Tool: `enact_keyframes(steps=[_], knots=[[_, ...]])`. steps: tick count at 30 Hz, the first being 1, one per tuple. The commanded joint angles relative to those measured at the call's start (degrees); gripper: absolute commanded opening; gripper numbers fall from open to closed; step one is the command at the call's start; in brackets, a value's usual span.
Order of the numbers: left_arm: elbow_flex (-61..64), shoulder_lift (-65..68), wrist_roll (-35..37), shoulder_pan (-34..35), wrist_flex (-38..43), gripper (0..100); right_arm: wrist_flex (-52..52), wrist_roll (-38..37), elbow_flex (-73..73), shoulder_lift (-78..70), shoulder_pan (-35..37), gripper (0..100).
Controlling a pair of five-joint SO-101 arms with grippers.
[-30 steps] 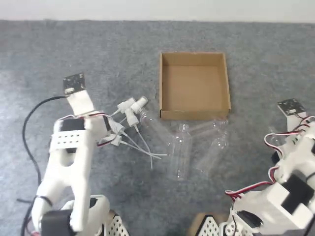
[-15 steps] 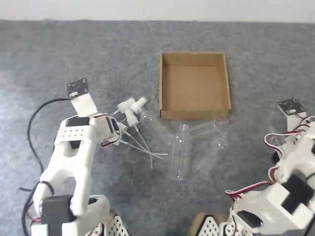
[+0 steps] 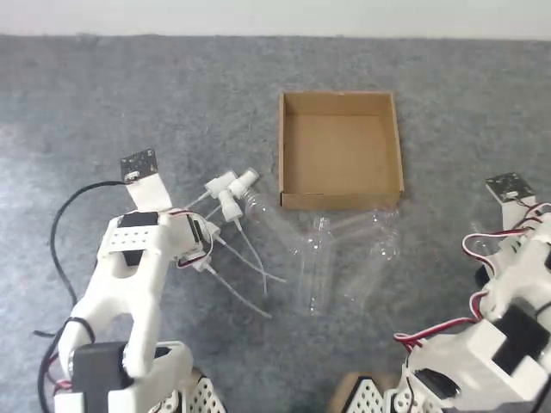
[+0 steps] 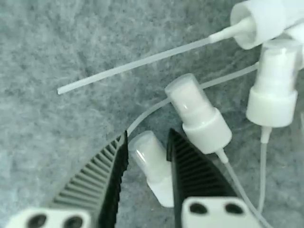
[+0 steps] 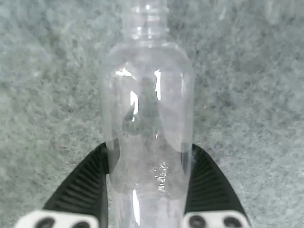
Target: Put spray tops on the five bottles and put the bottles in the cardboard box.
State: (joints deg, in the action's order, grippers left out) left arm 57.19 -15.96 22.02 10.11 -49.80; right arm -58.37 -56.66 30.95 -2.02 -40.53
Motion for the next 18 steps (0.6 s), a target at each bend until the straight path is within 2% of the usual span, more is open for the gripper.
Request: enact_keyframes(steps=[1, 6, 10, 14, 18], knots=[[-0.2, -0.2, -3.1, -1.2, 1.5, 11, 0.4, -0.6, 0.1, 0.7, -0.7, 3.9], [-0.3, -0.2, -10.8, -4.0, 1.1, 6, 0.4, -0.6, 0.1, 0.7, -0.7, 3.9], [-0.4, -0.2, -21.1, -6.2, 1.0, 5, 0.4, -0.6, 0.1, 0.6, -0.7, 3.9], [-1.1, -0.3, -30.1, -6.8, -0.4, 10, 0.4, -0.6, 0.1, 0.6, -0.7, 3.9], [-6.2, -0.2, -31.0, -6.3, -8.7, 18, 0.4, -0.6, 0.1, 0.6, -0.7, 3.9]])
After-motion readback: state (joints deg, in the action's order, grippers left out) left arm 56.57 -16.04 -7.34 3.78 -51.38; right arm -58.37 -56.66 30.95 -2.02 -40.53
